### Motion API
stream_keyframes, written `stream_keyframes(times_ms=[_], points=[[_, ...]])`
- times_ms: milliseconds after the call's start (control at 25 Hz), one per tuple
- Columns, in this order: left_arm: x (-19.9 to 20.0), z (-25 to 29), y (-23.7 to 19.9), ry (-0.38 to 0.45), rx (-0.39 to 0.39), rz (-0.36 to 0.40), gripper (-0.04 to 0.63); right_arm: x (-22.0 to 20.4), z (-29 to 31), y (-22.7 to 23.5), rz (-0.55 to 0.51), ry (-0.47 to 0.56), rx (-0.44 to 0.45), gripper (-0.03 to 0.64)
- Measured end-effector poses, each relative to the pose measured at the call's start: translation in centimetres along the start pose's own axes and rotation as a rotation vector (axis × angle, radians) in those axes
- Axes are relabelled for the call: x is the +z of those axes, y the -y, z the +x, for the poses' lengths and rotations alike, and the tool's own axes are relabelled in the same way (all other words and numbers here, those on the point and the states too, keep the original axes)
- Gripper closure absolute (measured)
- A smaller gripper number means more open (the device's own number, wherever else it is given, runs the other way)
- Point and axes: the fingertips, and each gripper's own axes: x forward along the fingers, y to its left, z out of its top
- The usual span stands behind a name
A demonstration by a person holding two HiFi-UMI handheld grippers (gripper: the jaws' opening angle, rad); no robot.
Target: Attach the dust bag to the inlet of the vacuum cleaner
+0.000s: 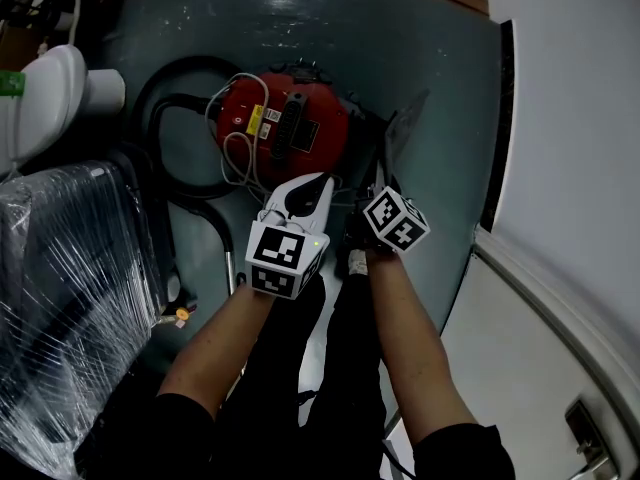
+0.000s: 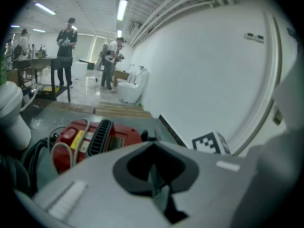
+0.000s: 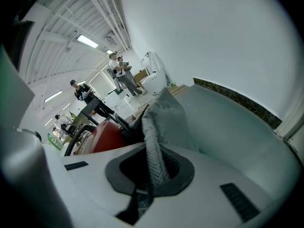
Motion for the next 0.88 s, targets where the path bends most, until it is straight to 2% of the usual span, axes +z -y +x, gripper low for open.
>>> stream_keyframes(times_ms=[240,360,480,640,760,880], points=[[0.4,-0.1,0.4,0.006,-0.007,0.009,0.600,1.1,-0.2,-1.4,0.106,-0.018,0.046,0.611],[0.5,0.0,0.5,0.008,-0.007,0.014,0.600,1.0,-0.4,-1.5,0.122,-0.014,0.060,0.611],[0.5,0.1,0.5,0.006,-0.006,0.017,0.600,0.3,-0.1,-1.2,0.036,-0.006,0.056,0.611],[0.0,0.1,0.6,-0.004,-0.007,0.019,0.600,-0.1,0.0,-0.6,-0.183,0.007,-0.002,0.611],[-0.4,0.1,0.8,-0.011,-0.006,0.022,0.600,0.0,-0.4,-0.9,-0.236,0.012,0.005,0.606],[-0.3,0.0,1.1,-0.010,-0.004,0.019,0.599,0.2,-1.1,-1.7,-0.250,0.020,0.045,0.507]])
